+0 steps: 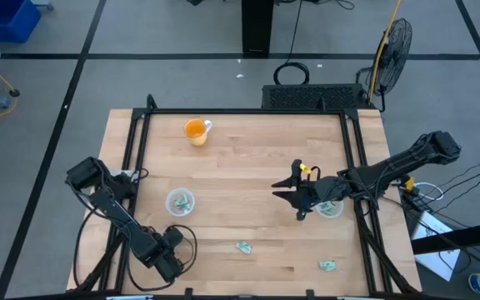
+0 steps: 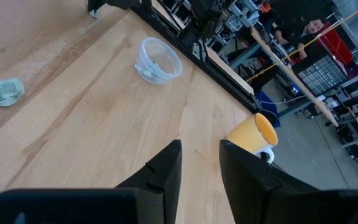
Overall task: Pick and place items into bin
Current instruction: Put the stevia packet into the left transparent bin
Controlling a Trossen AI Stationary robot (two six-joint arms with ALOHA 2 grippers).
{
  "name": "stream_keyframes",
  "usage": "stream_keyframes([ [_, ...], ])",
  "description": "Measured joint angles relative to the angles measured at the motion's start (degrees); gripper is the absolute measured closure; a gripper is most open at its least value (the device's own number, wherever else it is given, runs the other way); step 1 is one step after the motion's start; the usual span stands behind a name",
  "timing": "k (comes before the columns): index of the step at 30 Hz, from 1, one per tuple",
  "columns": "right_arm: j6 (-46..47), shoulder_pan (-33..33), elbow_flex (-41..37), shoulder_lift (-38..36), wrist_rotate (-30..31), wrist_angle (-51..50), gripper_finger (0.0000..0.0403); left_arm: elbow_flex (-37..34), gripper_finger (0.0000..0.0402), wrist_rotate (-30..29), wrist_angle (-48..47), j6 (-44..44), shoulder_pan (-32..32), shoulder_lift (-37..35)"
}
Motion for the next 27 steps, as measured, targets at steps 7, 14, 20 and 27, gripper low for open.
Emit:
stream_keyframes([
  [7,0.00,0.00,0.00,-0.02,0.00,-0.02,0.0303,4.84,0.0396,-2.75,-12.52,6.23,4.13,-2.08],
  [14,0.00,0.00,0.00,-0.02,0.01,-0.02,0.0303,10.23,0.0393,-11.54,-31.29,15.33,10.42,-3.39],
  [20,0.00,0.00,0.00,-0.02,0.00,0.00,0.0303,10.52,0.0391,-15.83,-32.85,25.27,19.07,-3.34],
  [27,0.04,0.00,0.00,-0.02,0.00,0.00,0.0303,10.52,0.0396,-16.32,-26.17,33.71,26.85,-3.34],
])
